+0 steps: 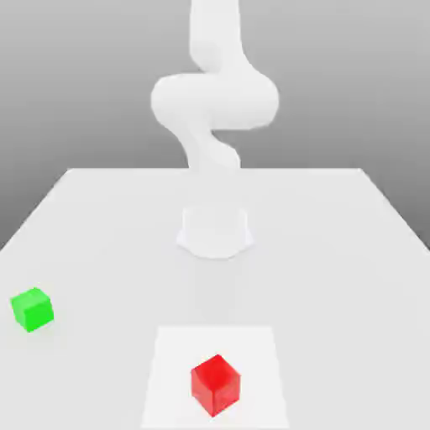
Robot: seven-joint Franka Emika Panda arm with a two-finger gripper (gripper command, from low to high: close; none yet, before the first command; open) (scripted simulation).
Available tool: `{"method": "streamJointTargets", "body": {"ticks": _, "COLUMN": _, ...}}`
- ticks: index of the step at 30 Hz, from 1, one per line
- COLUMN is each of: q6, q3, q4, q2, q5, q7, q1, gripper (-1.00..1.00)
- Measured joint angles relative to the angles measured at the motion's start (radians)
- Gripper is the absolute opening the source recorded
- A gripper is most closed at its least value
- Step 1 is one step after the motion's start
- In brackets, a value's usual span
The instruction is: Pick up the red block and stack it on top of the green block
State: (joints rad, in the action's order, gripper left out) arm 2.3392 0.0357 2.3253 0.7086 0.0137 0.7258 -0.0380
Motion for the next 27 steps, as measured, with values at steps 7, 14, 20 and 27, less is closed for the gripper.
{"method": "streamJointTargets", "body": {"ticks": 7, "q6": 0.111, "q3": 0.086, "q4": 0.072, "q2": -0.261, "q5": 0.05, "q7": -0.219, "q1": -0.091, "gripper": 0.0}}
{"method": "streamJointTargets", "body": {"ticks": 14, "q6": 0.22, "q3": 0.131, "q4": 0.142, "q2": -0.517, "q5": 0.1, "q7": -0.433, "q1": -0.144, "gripper": 0.0}}
{"method": "streamJointTargets", "body": {"ticks": 20, "q6": 0.315, "q3": 0.134, "q4": 0.202, "q2": -0.73, "q5": 0.099, "q7": -0.586, "q1": -0.155, "gripper": 0.0}}
{"method": "streamJointTargets", "body": {"ticks": 27, "q6": 0.473, "q3": 0.107, "q4": 0.223, "q2": -0.975, "q5": 0.099, "q7": -0.685, "q1": -0.127, "gripper": 0.0}}
